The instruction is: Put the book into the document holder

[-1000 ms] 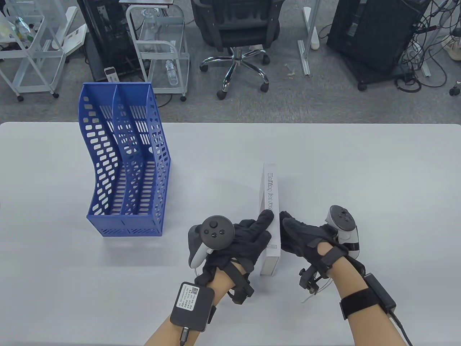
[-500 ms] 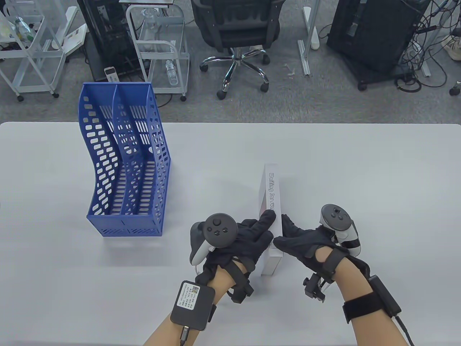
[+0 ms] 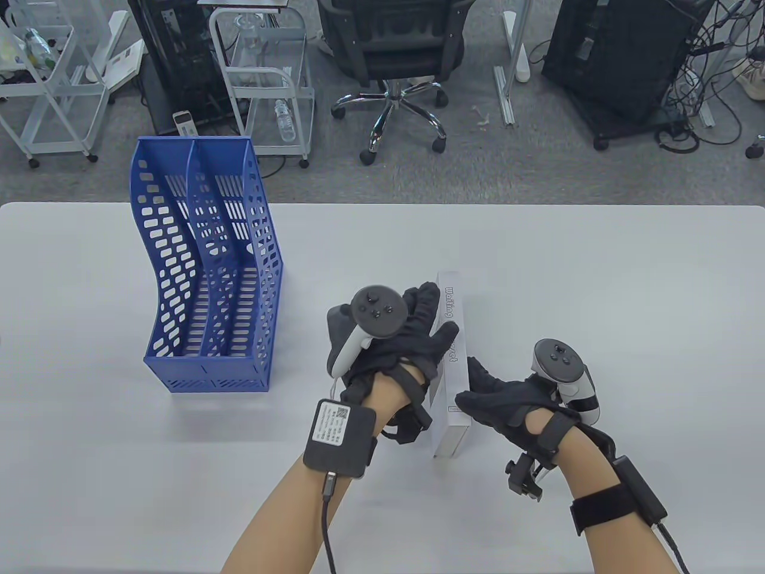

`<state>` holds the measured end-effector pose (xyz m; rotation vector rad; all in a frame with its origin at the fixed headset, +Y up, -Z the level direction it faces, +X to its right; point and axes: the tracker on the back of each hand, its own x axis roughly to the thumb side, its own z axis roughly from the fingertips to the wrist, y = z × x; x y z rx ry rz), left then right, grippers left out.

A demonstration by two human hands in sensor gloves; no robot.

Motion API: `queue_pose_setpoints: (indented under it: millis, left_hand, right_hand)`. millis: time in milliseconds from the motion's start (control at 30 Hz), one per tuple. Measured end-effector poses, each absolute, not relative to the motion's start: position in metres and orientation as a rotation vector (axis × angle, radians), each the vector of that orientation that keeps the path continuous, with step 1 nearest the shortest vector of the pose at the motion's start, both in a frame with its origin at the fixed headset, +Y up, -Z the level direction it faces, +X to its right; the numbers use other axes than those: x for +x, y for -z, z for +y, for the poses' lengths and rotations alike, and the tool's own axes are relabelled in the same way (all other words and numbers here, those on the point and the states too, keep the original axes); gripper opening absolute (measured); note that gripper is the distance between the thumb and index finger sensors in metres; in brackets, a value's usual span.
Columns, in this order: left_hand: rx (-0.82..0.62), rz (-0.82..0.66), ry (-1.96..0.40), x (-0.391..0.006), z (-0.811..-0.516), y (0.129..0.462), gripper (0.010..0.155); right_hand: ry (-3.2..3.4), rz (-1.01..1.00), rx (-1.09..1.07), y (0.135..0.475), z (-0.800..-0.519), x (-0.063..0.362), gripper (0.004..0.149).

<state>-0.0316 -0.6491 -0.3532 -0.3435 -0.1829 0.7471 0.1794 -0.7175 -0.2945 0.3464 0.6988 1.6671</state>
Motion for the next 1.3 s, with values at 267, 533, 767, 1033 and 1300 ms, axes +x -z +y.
queue_pose_setpoints:
  millis: [267, 533, 767, 1033, 1300]
  left_hand:
    - [-0.441, -0.068, -0.492, -0.009, -0.64, 0.409, 0.082]
    - [-0.555, -0.135, -0.315, 0.008, -0.639, 0.435, 0.082]
    - [-0.58, -0.101, -0.311, 0.014, -0.645, 0.446, 0.077]
    - [-0.625, -0.107, -0.378, 0.017, -0.647, 0.449, 0.076]
    - [-0.549, -0.079, -0.422, 0.014, -0.645, 0.448, 0.071]
  right_hand:
    - [-1.696, 0.694, 0.364, 0.295, -0.716, 0.179, 0.092]
    - [-1.696, 0.698, 0.377, 0.295, -0.716, 0.177, 0.092]
    - [-1.691, 0.7, 0.378, 0.295, -0.716, 0.176, 0.092]
    - [-1.715, 0.687, 0.394, 0.295, -0.715, 0.174, 0.092]
    - [-1.72, 0.684, 0.401, 0.295, -0.714, 0.172, 0.092]
